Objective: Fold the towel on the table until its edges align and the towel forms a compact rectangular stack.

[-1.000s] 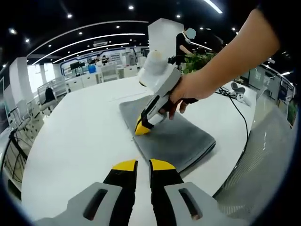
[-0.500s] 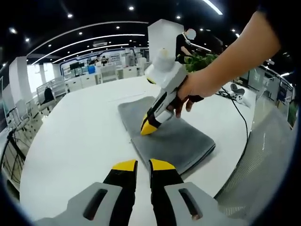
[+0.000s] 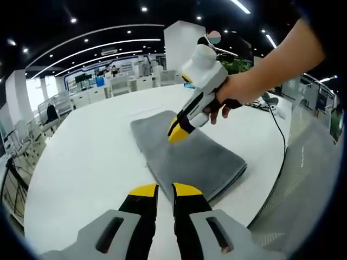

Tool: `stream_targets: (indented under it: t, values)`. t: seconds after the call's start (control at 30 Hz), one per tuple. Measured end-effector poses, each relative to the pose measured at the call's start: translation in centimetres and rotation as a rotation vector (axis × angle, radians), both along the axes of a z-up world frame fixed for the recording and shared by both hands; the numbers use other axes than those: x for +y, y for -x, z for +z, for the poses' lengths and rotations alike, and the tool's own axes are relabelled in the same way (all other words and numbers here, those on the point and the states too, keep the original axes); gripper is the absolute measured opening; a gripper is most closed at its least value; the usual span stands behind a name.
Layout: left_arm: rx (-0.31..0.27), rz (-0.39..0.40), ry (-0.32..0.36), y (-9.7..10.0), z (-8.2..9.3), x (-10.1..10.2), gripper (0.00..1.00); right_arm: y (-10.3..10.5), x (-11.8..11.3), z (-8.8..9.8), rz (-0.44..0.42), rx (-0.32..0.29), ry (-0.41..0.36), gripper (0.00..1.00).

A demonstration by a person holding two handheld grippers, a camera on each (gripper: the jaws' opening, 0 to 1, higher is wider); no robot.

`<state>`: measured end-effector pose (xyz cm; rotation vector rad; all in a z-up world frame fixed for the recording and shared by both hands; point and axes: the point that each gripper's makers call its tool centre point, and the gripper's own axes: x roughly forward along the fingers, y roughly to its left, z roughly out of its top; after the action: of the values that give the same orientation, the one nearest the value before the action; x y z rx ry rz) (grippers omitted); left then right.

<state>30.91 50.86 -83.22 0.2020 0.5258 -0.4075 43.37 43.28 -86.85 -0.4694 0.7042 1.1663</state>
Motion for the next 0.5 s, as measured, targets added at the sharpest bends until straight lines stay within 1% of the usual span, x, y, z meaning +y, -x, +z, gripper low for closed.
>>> stream_targets:
  t: [0.13,0.17,0.23,0.3,0.5]
  values:
    - [0.009,-0.023,-0.011,-0.5,-0.4,-0.3,0.10,0.4,-1.9,0.5,-0.017,-0.010,-0.005,0.11]
    - [0.010,-0.027,-0.012,-0.7,-0.6,-0.3,0.10,0.4,-2.0,0.5,-0.019,-0.010,-0.008,0.11]
    - [0.017,-0.034,-0.009,-1.0,-0.6,-0.4,0.10,0.7,-2.7,0.3,-0.029,0.000,-0.015,0.12]
    - [0.017,-0.046,-0.014,-1.2,-0.6,-0.7,0.10,0.8,-3.3,-0.1,-0.040,0.007,-0.005,0.11]
    - [0.026,-0.065,-0.019,-1.8,-0.4,-1.0,0.10,2.2,-4.2,-1.0,-0.040,0.034,-0.006,0.11]
